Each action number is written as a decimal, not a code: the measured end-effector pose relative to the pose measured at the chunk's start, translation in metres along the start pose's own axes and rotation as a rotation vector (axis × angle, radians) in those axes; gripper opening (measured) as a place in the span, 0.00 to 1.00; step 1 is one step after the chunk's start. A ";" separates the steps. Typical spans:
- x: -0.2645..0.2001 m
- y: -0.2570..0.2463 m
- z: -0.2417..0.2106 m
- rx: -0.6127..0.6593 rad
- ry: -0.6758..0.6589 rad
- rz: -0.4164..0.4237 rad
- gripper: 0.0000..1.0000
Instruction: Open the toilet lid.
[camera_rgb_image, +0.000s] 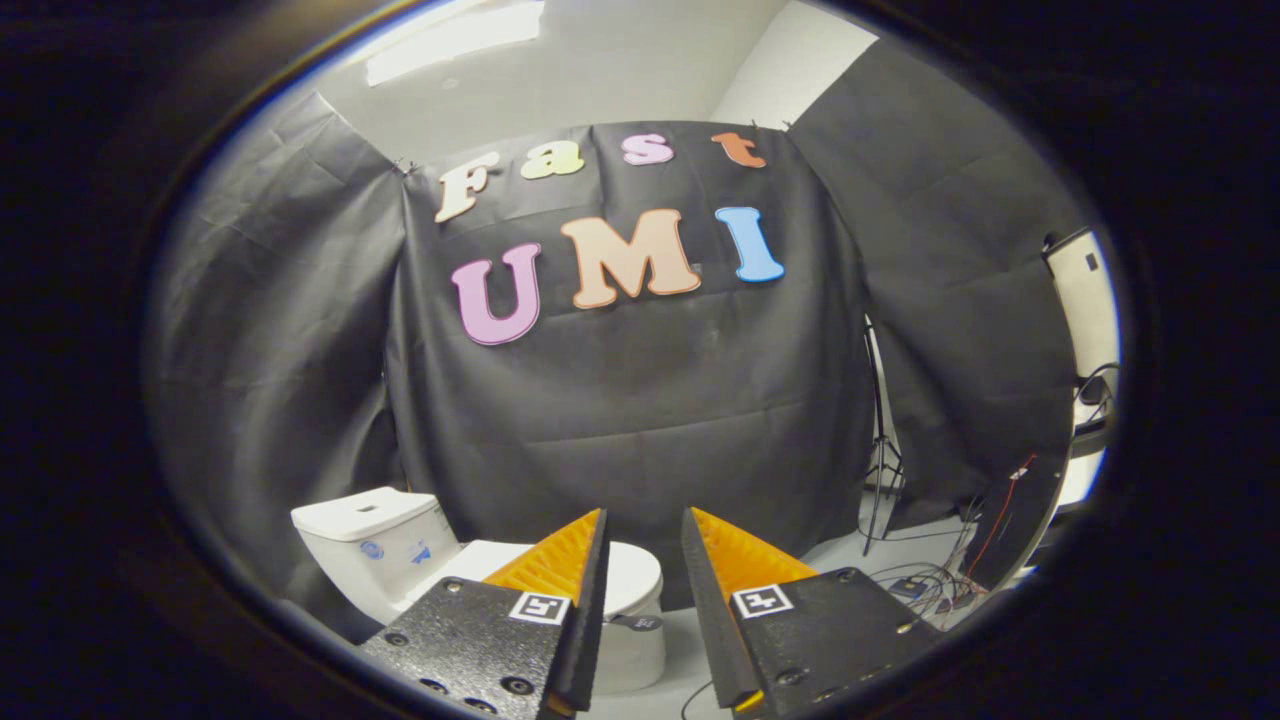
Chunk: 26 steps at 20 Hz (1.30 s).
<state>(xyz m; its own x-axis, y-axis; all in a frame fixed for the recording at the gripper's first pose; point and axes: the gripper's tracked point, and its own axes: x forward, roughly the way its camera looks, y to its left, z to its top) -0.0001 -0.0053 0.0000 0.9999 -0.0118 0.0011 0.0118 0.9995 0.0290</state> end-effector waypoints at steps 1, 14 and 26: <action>0.001 0.000 0.001 0.001 0.000 -0.001 0.45; 0.013 -0.025 -0.016 0.188 0.008 -0.044 0.45; 0.087 -0.040 -0.118 0.710 0.187 -0.072 0.39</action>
<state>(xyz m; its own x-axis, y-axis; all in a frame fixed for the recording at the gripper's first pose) 0.0864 -0.0424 -0.1193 0.9811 -0.0084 -0.1934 0.1369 0.7364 0.6625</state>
